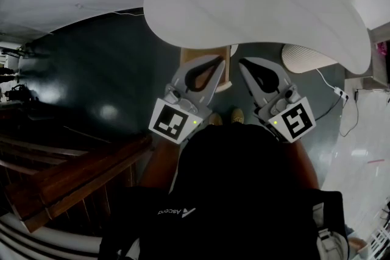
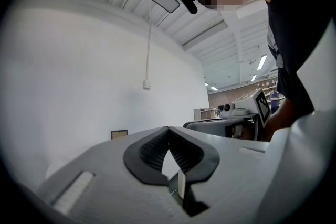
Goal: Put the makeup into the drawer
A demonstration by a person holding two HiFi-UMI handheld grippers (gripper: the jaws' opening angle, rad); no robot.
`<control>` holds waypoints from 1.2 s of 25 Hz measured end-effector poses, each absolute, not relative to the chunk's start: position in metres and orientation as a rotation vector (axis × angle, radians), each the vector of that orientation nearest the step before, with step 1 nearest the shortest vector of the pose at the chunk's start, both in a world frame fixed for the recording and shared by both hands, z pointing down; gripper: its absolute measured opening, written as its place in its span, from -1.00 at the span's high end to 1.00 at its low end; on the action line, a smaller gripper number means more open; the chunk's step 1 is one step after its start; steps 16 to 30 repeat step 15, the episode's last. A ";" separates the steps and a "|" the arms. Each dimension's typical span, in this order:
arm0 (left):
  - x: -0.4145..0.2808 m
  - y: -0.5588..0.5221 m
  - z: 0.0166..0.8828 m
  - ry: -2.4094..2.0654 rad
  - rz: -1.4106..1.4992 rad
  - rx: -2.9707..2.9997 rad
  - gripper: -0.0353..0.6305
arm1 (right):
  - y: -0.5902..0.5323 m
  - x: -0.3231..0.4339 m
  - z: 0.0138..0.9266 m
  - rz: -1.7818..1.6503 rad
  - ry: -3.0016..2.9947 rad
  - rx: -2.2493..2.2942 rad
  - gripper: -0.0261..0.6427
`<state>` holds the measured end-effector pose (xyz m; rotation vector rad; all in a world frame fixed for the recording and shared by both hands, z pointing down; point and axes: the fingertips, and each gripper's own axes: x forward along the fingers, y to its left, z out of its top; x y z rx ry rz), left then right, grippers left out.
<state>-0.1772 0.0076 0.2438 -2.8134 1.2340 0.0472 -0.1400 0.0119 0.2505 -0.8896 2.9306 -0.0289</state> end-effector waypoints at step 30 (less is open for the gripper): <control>-0.171 0.018 0.242 1.193 0.053 -2.827 0.86 | 0.021 -0.136 0.248 -0.013 2.936 -0.907 0.91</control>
